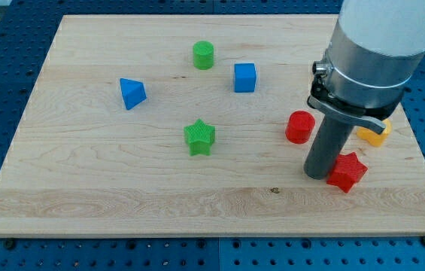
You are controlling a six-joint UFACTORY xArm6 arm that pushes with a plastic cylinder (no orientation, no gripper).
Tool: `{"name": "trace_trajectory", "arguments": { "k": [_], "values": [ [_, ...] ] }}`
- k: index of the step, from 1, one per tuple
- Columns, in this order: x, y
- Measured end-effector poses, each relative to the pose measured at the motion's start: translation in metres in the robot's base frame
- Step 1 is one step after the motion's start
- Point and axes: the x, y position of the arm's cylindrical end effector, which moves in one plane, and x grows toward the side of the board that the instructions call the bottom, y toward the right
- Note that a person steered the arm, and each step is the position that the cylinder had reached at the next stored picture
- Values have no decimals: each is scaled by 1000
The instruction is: Push the red circle to the top of red star
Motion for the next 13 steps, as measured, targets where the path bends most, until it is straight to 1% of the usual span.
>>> {"name": "trace_trajectory", "arguments": {
  "k": [1, 2, 3, 4, 5, 6, 7, 8, 9, 10, 11, 12, 13],
  "values": [
    [11, 38],
    [16, 58],
    [12, 47],
    [-6, 14],
    [-8, 7],
    [-13, -27],
    [-43, -51],
    [-84, -61],
    [-91, -45],
    [-67, -17],
    [-38, -7],
    [-32, 1],
    [-44, 2]
  ]
}}
